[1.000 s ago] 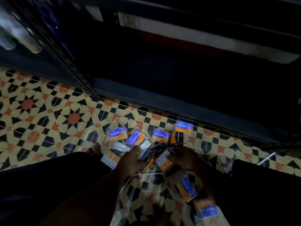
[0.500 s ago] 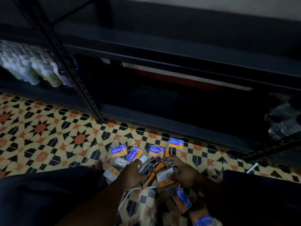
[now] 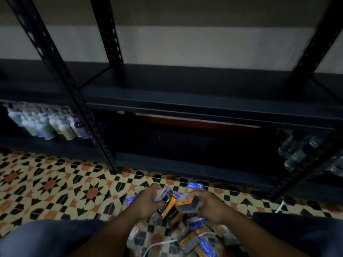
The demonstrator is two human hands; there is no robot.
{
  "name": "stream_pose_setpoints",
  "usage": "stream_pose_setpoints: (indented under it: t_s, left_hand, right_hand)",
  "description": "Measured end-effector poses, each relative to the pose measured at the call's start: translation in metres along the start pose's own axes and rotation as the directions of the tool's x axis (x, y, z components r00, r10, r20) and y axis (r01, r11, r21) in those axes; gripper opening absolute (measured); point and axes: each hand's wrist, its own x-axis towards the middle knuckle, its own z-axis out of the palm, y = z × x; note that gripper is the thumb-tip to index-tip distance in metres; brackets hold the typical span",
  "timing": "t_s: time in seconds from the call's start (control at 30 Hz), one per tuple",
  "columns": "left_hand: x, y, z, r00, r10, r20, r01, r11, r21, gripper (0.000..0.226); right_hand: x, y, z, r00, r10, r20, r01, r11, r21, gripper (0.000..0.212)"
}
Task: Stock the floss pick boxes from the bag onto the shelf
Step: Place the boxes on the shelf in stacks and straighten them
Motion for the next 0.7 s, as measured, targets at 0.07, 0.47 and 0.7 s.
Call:
stream_pose_setpoints:
  t_s: [0.07, 0.47, 0.7]
  left_hand:
    - [-0.003, 0.008, -0.007, 1.0, 0.003, 0.008, -0.004, 0.999, 0.045, 0.042]
    - [-0.003, 0.183, -0.138, 0.846, 0.452, -0.283, -0.441, 0.892, 0.104, 0.034]
    - [0.031, 0.271, -0.188, 0.73, 0.586, -0.352, -0.504, 0.809, 0.303, 0.034]
  right_hand:
    - [-0.007, -0.003, -0.005, 1.0, -0.007, -0.002, 0.007, 1.0, 0.005, 0.04]
    - [-0.035, -0.098, -0.143, 0.889, -0.201, -0.411, 0.253, 0.964, 0.076, 0.014]
    - [-0.011, -0.142, -0.239, 0.669, -0.18, -0.721, 0.278, 0.96, 0.018, 0.019]
